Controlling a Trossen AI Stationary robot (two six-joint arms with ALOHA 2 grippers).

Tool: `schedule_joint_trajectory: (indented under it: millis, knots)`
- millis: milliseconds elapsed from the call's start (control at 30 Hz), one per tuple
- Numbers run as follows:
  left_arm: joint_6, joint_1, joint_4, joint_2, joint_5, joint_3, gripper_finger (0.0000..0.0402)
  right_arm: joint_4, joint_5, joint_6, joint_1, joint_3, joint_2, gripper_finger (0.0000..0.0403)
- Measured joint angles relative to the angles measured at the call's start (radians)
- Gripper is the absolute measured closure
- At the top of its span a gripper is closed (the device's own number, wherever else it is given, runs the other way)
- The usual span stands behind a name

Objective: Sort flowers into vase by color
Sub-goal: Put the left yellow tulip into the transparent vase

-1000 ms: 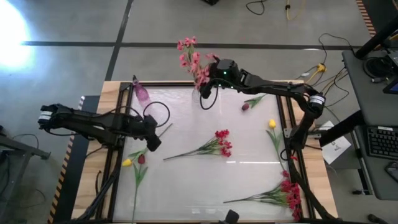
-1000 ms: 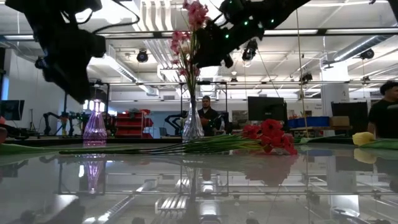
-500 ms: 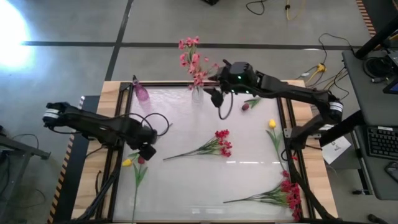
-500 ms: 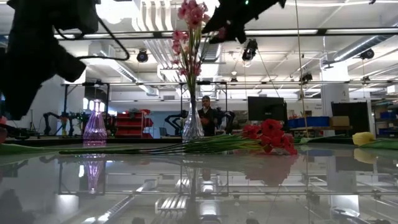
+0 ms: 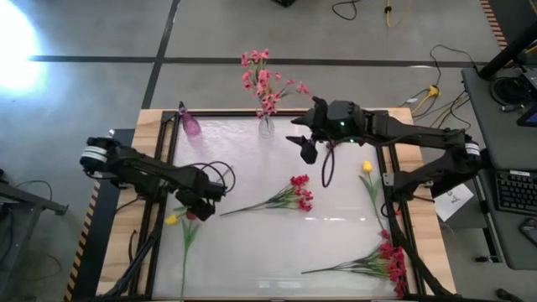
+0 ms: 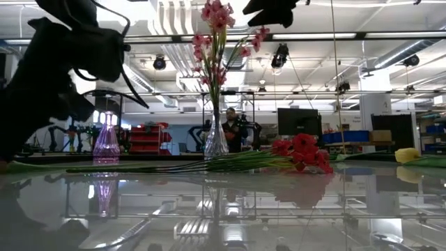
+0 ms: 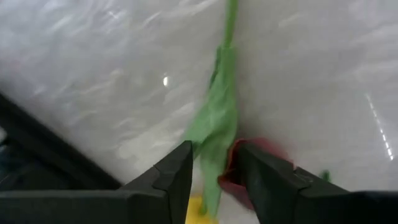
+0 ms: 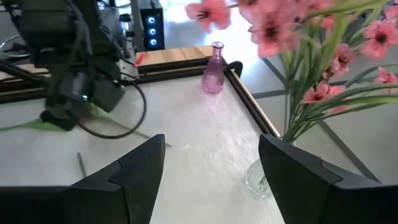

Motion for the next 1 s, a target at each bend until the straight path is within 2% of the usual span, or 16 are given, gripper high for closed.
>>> schedule_joint_trajectory:
  millis: [267,367,533,767,900,1000]
  knots:
    - [0.053,0.001,0.027,0.118,0.009,0.023,0.0274,-0.037,0.01,0.003,0.014,-0.002,-0.044,0.0153]
    - [0.06,0.001,-0.013,0.132,-0.04,0.065,0.0274,-0.043,0.011,0.002,0.014,-0.002,-0.053,0.0153]
    - [0.097,0.004,-0.063,0.112,-0.118,0.16,0.026,-0.056,0.012,0.007,0.014,-0.002,-0.056,0.0152]
    - [0.069,0.011,-0.192,0.105,-0.078,0.143,0.0207,-0.081,0.023,0.007,0.014,-0.002,-0.056,0.0154]
    - [0.06,0.007,-0.236,0.058,-0.033,0.107,0.0199,-0.109,0.039,0.006,0.014,-0.002,-0.056,0.0154]
    - [0.035,-0.006,-0.191,-0.006,-0.017,0.103,0.0198,-0.128,0.039,0.006,0.014,-0.002,-0.056,0.0154]
